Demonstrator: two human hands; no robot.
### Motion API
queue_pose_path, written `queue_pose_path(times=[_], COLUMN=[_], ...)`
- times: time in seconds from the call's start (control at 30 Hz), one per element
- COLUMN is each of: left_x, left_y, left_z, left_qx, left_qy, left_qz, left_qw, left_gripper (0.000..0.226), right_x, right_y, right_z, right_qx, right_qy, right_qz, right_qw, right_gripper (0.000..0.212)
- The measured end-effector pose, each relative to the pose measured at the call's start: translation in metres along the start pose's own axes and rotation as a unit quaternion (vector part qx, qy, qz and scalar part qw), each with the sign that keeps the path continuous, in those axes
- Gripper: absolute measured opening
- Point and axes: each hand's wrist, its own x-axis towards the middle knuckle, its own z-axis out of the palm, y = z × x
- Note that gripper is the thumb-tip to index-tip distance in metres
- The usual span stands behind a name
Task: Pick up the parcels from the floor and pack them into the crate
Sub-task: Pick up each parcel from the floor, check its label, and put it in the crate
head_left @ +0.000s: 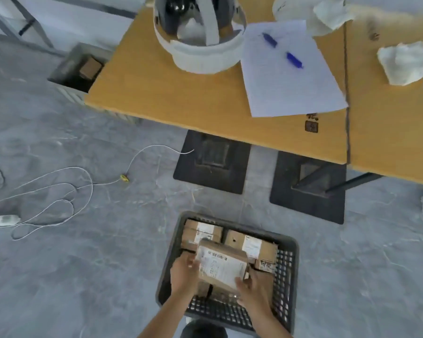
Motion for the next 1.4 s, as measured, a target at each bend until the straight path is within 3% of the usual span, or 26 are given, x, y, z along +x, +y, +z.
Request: queue_pose_path(times=[0.1, 0.27, 0.37, 0.47, 0.63, 0.73, 0.83, 1.0, 1.07, 1.1, 1.2, 1.27, 1.3, 1.33, 1.4], left_x=[0.058, 0.182, 0.220, 0.235, 0.228, 0.225, 0.223, 0.226, 0.228, 0.225, 0.214, 0.194, 0.178, 0.165, 0.139], left_y=[-0.074, -0.188, -0.192, -0.180, -0.191, -0.198, -0.198, -0.170, -0.166, -0.160, -0.149, -0.137, -0.129, -0.125, -0.119], left_z=[0.052, 0.136, 0.151, 0.157, 0.160, 0.156, 0.154, 0.140, 0.133, 0.128, 0.121, 0.108, 0.098, 0.091, 0.075], left_qx=[0.000, -0.050, -0.116, -0.179, -0.155, -0.194, -0.236, -0.339, -0.324, -0.359, -0.311, -0.333, -0.357, -0.388, -0.374], left_qy=[0.013, -0.016, -0.025, -0.009, 0.065, 0.134, 0.147, 0.095, 0.062, 0.067, 0.036, -0.010, -0.022, -0.040, -0.094], left_qz=[-0.060, -0.158, -0.192, -0.197, -0.150, -0.159, -0.186, -0.285, -0.292, -0.322, -0.336, -0.336, -0.363, -0.376, -0.340], left_qw=[0.998, 0.986, 0.974, 0.964, 0.974, 0.959, 0.942, 0.891, 0.898, 0.874, 0.888, 0.881, 0.861, 0.841, 0.857], left_gripper=[0.028, 0.051, 0.033, 0.045, 0.059, 0.049, 0.047, 0.041, 0.046, 0.049, 0.055, 0.034, 0.024, 0.021, 0.028], right_x=[0.079, 0.181, 0.224, 0.248, 0.257, 0.257, 0.257, 0.263, 0.258, 0.254, 0.241, 0.229, 0.221, 0.211, 0.186], right_y=[0.050, 0.101, 0.110, 0.113, 0.123, 0.121, 0.112, 0.098, 0.093, 0.092, 0.092, 0.096, 0.098, 0.099, 0.098], right_z=[0.041, 0.091, 0.106, 0.114, 0.117, 0.123, 0.128, 0.121, 0.113, 0.109, 0.092, 0.078, 0.070, 0.062, 0.043], right_qx=[-0.041, -0.099, -0.129, -0.132, -0.158, -0.177, -0.202, -0.237, -0.241, -0.241, -0.235, -0.230, -0.231, -0.235, -0.244], right_qy=[-0.025, -0.063, -0.074, -0.047, -0.036, -0.047, -0.062, -0.100, -0.112, -0.112, -0.097, -0.081, -0.077, -0.074, -0.069], right_qz=[0.050, 0.015, -0.013, -0.023, -0.037, -0.048, -0.048, -0.039, -0.029, -0.020, 0.003, 0.006, 0.007, 0.004, -0.004], right_qw=[0.998, 0.993, 0.989, 0.990, 0.986, 0.982, 0.976, 0.966, 0.964, 0.964, 0.967, 0.970, 0.970, 0.969, 0.967], right_gripper=[0.061, 0.063, 0.063, 0.065, 0.068, 0.065, 0.059, 0.045, 0.045, 0.046, 0.042, 0.035, 0.031, 0.029, 0.025])
